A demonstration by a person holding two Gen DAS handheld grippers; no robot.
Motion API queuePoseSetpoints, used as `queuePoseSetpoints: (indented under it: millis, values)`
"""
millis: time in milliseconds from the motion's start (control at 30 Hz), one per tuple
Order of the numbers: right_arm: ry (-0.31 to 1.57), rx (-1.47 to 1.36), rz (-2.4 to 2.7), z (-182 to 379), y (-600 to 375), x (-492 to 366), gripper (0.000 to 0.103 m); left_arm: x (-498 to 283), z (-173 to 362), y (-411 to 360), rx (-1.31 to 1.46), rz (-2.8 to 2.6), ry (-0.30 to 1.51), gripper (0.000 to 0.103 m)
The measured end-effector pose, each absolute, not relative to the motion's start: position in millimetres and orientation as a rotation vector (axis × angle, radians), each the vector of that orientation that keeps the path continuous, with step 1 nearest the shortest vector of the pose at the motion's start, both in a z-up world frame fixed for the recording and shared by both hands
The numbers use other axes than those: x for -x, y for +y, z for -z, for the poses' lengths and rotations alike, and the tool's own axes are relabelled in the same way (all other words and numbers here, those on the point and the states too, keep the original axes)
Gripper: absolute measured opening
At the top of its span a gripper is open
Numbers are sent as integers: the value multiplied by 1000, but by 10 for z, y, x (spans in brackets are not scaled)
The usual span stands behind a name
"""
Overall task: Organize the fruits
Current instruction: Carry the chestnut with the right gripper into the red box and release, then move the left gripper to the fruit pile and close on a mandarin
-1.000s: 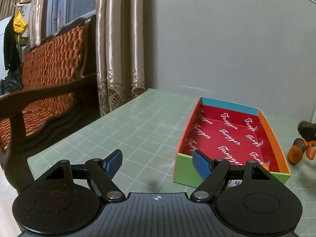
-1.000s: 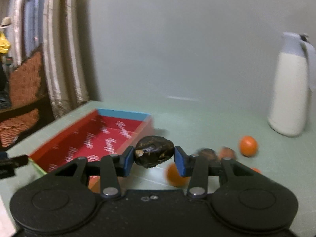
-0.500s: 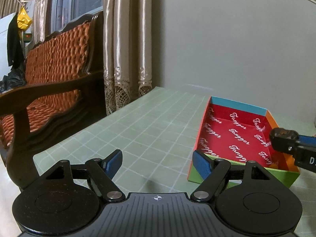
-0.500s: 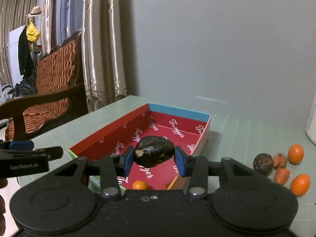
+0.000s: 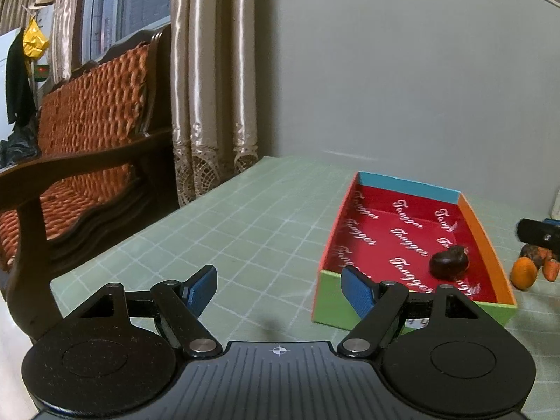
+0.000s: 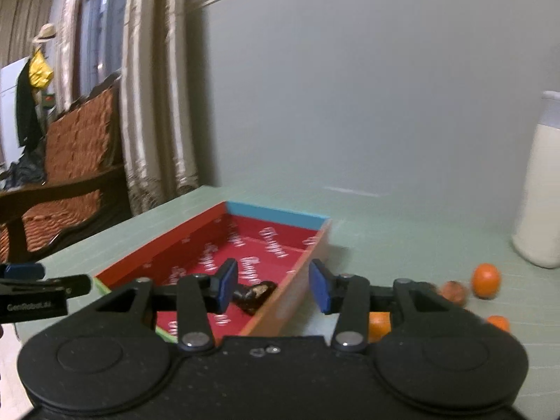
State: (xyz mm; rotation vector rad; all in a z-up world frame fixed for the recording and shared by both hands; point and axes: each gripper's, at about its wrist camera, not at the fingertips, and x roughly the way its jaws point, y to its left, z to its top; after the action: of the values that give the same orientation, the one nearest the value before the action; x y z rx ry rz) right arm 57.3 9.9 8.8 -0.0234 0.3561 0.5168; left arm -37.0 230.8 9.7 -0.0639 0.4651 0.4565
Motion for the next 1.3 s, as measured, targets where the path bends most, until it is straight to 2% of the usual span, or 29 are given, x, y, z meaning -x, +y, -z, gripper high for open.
queuePoseSetpoints:
  millis: [300,333,367,433,733,867,1300]
  values:
    - [377,-7,-356,-110,-631,-635,44,274,-134,2021,45,-410,456,78]
    - [381,-10,-344,-105,-693,-640,44,264,-139,1986,43,-404,454,81]
    - [385,-14,-331,-101,-766,-644,44,255,-142,1951,40,-402,452,88]
    - [384,-22,-308,-106,-897,-637,44,251,-157,1869,26,-404,435,93]
    - [370,-46,-224,-97,-1328,-591,44,115,-173,1500,13,-329,433,94]
    - [372,-49,-198,-88,-1478,-566,44,59,-171,1294,2,-293,426,103]
    - [376,-78,-116,-28,-2001,-476,44,-104,-124,767,-21,-188,436,103]
